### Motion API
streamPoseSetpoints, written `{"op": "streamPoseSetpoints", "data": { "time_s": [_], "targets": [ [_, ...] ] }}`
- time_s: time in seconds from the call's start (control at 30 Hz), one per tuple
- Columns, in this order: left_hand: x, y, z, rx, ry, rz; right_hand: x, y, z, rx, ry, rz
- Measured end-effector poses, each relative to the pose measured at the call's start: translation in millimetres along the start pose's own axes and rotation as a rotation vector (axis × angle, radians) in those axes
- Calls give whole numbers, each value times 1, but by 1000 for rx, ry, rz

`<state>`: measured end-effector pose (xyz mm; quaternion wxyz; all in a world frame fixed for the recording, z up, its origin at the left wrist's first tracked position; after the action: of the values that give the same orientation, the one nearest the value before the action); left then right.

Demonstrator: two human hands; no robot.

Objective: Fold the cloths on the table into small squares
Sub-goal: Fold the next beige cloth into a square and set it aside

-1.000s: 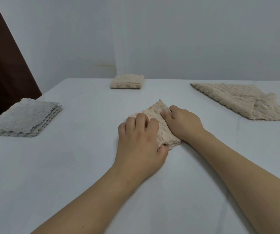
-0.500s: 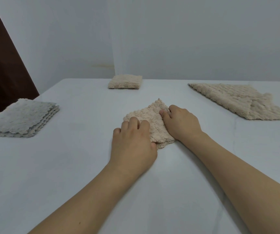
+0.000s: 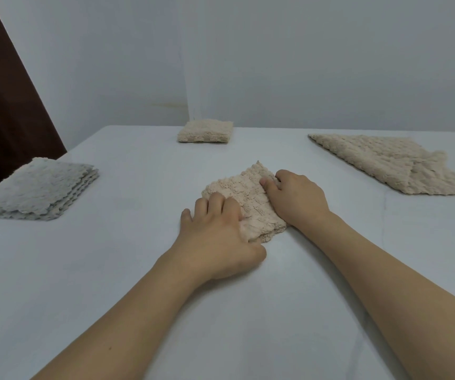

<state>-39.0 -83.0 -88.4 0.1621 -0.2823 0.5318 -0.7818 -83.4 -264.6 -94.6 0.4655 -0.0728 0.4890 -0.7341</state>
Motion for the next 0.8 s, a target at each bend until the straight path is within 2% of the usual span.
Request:
{"op": "streamPoseSetpoints", "data": {
  "time_s": [0.07, 0.2, 0.3, 0.57, 0.67, 0.8],
  "targets": [
    [-4, 0, -1, -20, -15, -58, 0, 0, 0, -3, 3, 0],
    [-12, 1, 7, 55, -89, -191, 0, -1, 0, -6, 7, 4],
    [-13, 3, 9, 61, -44, -121, 0, 0, -1, -10, 5, 6],
    [-16, 1, 5, -30, -57, -129, 0, -3, 0, -57, -11, 6],
    [-14, 2, 4, 48, -66, -198, 1, -4, 0, -66, -6, 3],
    [-22, -3, 11, 252, -218, -350, 1, -4, 0, -93, -42, 135]
  ]
}}
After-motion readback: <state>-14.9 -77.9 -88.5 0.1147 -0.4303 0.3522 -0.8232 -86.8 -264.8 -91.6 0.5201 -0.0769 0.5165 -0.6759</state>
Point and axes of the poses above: each hand's wrist, its own z-axis towards the middle knuckle, its own y-axis out of the palm, x = y × z, the point moved 2 cm from there along z, towards the middle knuckle, and after that the axes turned 14 degrees about x, right-handed, at the moved point
